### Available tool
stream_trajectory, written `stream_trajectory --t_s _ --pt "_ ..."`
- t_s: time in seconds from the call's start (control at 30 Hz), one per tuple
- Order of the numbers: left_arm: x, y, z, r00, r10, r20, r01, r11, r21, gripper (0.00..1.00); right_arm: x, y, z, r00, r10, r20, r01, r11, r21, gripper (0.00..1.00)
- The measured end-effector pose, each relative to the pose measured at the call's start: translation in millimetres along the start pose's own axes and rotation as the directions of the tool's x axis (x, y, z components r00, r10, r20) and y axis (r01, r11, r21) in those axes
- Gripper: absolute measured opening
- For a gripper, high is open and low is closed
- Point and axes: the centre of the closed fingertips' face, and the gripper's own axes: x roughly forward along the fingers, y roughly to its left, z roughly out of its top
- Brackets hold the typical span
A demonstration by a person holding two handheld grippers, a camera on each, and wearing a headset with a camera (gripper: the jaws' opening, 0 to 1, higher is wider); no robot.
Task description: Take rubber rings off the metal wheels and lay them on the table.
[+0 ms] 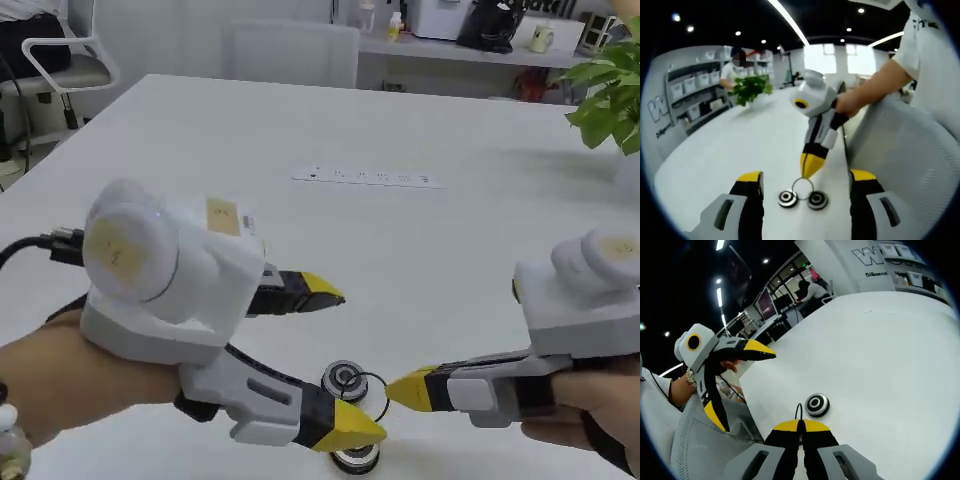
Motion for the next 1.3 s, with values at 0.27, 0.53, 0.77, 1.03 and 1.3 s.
stream_trajectory --t_s 0.27,0.53,0.77,1.03,1.3 --pt "-40.6 2.4 1.0 0.9981 0.061 -0.004 -0.061 0.998 -0.001 0.76 -11.3 -4.0 9.8 0.9982 -0.018 0.058 0.017 1.0 0.009 0.0" --pt "-85.2 9.7 -27.3 0.9791 0.186 -0.081 -0.189 0.982 -0.026 0.8 -19.9 -8.9 18.2 0.9937 -0.027 0.109 0.023 0.999 0.038 0.0" --pt "-103.2 2.0 -50.8 0.9669 0.23 -0.111 -0.241 0.965 -0.101 0.84 -23.5 -10.7 21.6 0.9905 -0.028 0.134 0.019 0.998 0.066 0.0" --pt "-109.0 -12.9 -71.6 0.9625 0.241 -0.125 -0.262 0.945 -0.197 0.92 -23.3 -11.1 21.9 0.9902 -0.027 0.137 0.017 0.997 0.073 0.0" --pt "-98.8 -22.5 -79.3 0.9673 0.223 -0.121 -0.247 0.938 -0.244 0.94 -23.3 -9.9 22.8 0.9898 -0.022 0.141 0.011 0.997 0.075 0.0"
